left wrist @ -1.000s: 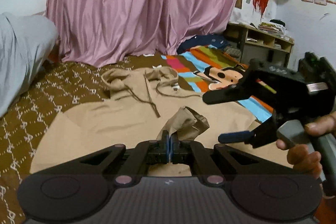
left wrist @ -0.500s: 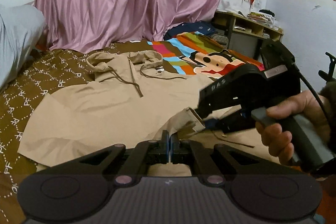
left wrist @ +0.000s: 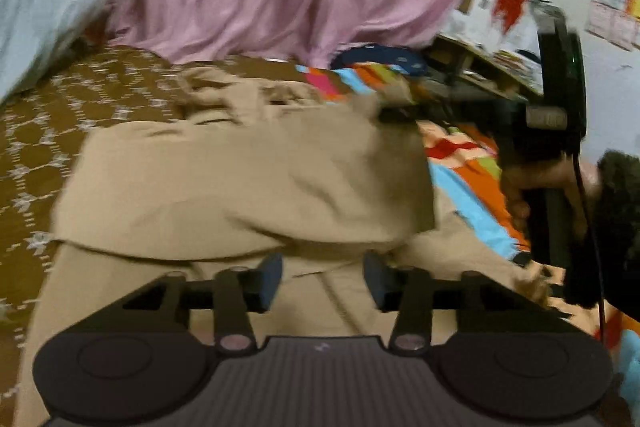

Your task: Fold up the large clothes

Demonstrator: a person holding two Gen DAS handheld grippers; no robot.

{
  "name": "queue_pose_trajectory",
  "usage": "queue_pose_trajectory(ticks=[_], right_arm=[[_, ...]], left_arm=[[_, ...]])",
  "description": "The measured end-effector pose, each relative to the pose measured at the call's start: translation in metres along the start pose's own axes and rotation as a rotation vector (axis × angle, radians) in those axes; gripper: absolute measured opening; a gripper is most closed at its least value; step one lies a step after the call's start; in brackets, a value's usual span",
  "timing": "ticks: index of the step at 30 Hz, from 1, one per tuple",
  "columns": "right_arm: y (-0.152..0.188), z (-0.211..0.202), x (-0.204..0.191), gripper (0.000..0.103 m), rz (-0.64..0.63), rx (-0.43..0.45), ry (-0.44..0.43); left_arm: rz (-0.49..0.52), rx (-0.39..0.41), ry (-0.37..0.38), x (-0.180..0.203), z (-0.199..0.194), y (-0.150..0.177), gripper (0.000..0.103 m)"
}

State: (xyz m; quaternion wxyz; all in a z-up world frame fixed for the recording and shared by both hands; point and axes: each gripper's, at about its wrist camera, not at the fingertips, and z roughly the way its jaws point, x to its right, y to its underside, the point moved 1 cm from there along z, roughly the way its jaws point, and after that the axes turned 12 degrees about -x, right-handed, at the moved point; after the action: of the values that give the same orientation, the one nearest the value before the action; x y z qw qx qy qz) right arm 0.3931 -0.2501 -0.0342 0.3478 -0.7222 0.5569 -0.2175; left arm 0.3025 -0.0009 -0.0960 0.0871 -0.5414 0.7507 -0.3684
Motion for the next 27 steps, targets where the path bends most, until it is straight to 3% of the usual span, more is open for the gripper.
queue_pose_trajectory(ticks=[2, 4, 6, 7, 9, 11, 12, 17, 21, 27], right_arm=[[0.004, 0.018, 0.009, 0.001, -0.019, -0.027, 0.048], [0.014, 0.037, 0.019, 0.005, 0.003, -0.071, 0.093], [0.027, 0.054, 0.026, 0.018, 0.018, -0.108, 0.161], [0.035, 0.058, 0.029, 0.029, 0.036, -0.123, 0.187], [0.048, 0.06, 0.031, 0.038, 0.072, -0.132, 0.197], [0.06, 0.055, 0.027, 0.051, 0.088, -0.114, 0.169], [0.065, 0.055, 0.023, 0.053, 0.082, -0.116, 0.146], [0.092, 0.077, 0.005, 0.051, -0.008, -0.2, 0.134], [0.111, 0.095, 0.009, 0.051, 0.007, -0.223, 0.167], [0.116, 0.086, 0.016, 0.051, 0.008, -0.222, 0.216]], left_arm=[[-0.054, -0.019, -0.07, -0.021, 0.002, -0.001, 0.063], [-0.118, -0.057, -0.188, -0.045, 0.01, -0.006, 0.069], [-0.155, -0.096, -0.293, -0.071, 0.019, -0.014, 0.072], [-0.176, -0.116, -0.342, -0.087, 0.024, -0.018, 0.073], [-0.231, -0.132, -0.398, -0.116, 0.033, -0.027, 0.075], [-0.287, -0.122, -0.431, -0.142, 0.041, -0.033, 0.075], [-0.311, -0.12, -0.446, -0.153, 0.045, -0.036, 0.075], [-0.385, -0.149, -0.452, -0.192, 0.078, -0.044, 0.07], [-0.347, -0.157, -0.463, -0.194, 0.089, -0.047, 0.073], [-0.352, -0.161, -0.466, -0.183, 0.066, -0.038, 0.078]])
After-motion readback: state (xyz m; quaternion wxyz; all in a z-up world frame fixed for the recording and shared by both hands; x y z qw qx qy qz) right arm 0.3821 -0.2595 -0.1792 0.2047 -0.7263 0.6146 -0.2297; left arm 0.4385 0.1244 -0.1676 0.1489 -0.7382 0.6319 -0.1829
